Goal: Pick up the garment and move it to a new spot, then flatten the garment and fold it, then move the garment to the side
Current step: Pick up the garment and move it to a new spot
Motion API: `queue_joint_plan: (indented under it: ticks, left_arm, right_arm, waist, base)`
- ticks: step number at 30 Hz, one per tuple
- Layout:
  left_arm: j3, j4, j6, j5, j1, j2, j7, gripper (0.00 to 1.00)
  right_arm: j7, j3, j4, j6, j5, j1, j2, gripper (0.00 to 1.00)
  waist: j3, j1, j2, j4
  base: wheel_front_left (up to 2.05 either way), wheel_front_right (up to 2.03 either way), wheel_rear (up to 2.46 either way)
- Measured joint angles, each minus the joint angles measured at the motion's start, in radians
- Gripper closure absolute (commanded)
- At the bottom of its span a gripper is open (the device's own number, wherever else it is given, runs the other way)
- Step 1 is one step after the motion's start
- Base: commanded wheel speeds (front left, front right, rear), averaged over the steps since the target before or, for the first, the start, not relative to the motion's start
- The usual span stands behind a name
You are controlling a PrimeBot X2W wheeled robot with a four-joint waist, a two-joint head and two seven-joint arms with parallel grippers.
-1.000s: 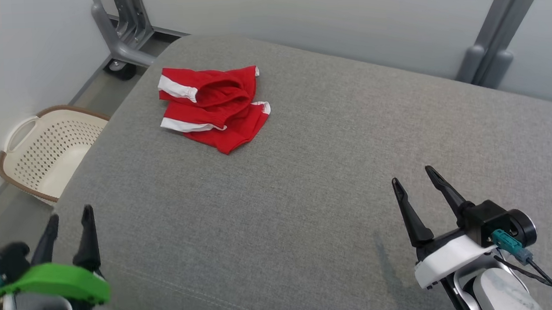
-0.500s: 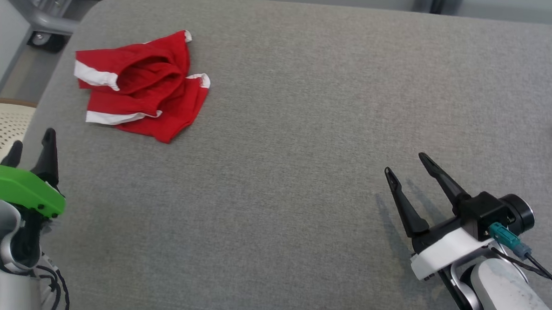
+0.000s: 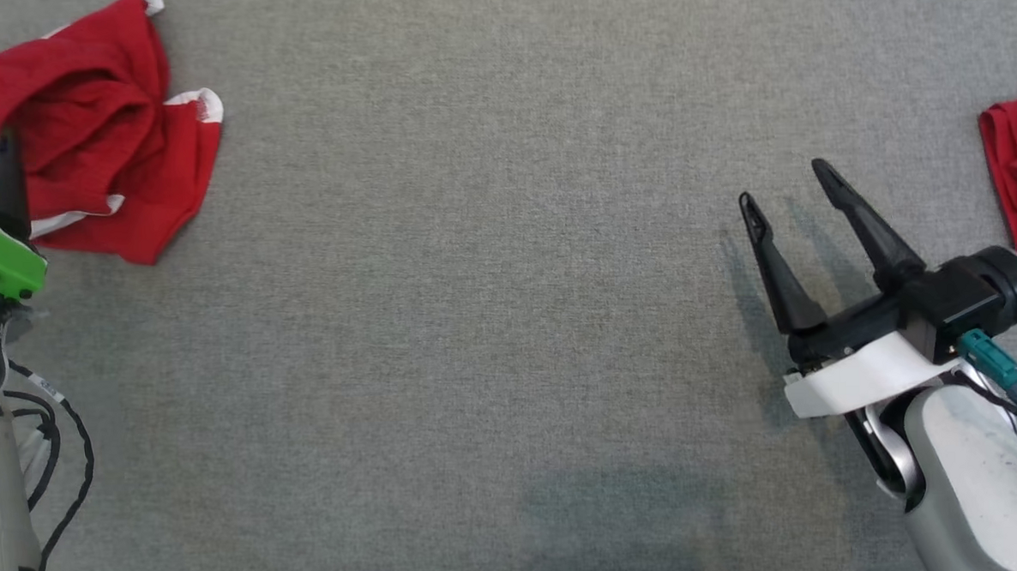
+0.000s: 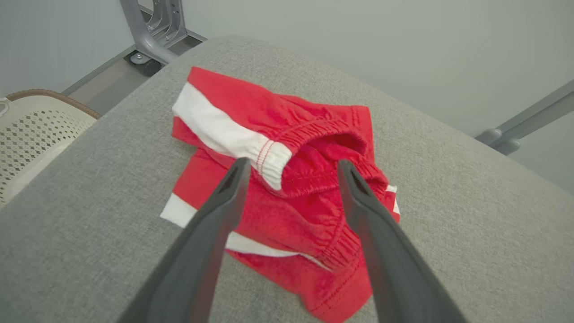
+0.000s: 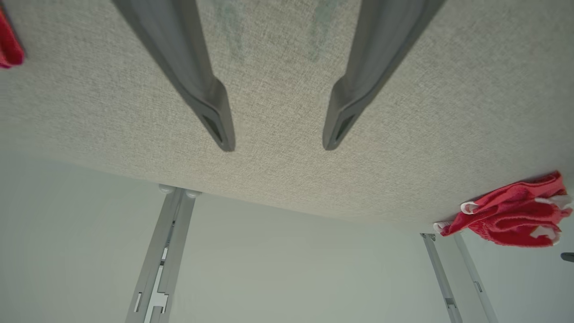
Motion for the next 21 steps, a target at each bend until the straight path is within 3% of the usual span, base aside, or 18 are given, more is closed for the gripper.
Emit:
queue_joint_plan:
  ticks: [9,11,12,13,18,21]
  left_arm:
    - [0.025,0.073,0.038,0.014,-0.088,0.037,-0.003,0.0]
    - [0.018,0.097,0.039,0.032,-0.099,0.046,-0.004,0.19]
    - [0.016,0.11,0.04,0.036,-0.104,0.046,-0.014,0.71]
    - [0.006,0.113,0.039,0.044,-0.108,0.049,-0.021,1.0]
    - [-0.036,0.108,0.008,0.074,-0.145,0.074,-0.049,1.0]
    - [-0.096,0.063,-0.043,0.097,-0.166,0.057,-0.071,1.0]
  right_arm:
    - [0.0,-0.033,-0.066,0.0,-0.003,-0.079,-0.011,0.0]
    - [0.0,-0.044,-0.069,-0.001,-0.003,-0.098,-0.011,0.0]
    - [0.0,-0.049,-0.069,-0.002,-0.003,-0.104,-0.011,0.0]
    - [0.0,-0.053,-0.068,-0.002,-0.003,-0.107,-0.011,0.0]
    - [-0.001,-0.056,-0.067,-0.002,-0.001,-0.126,-0.004,0.0]
    - [-0.001,-0.059,-0.057,-0.003,0.004,-0.129,0.004,0.0]
  waist:
    - [0.142,0.0,0.0,-0.051]
    - [0.171,-0.0001,0.0,-0.059]
    - [0.184,-0.0001,0.0,-0.063]
    - [0.196,-0.0001,0.0,-0.066]
    - [0.227,-0.0001,0.0,-0.079]
    - [0.219,-0.0001,0.0,-0.079]
  base:
    - [0.0,0.0,0.0]
    - [0.0,0.0,0.0]
    - [0.0,0.0,0.0]
    - [0.0,0.0,0.0]
    - [0.0,0.0,0.0]
    - [0.0,0.0,0.0]
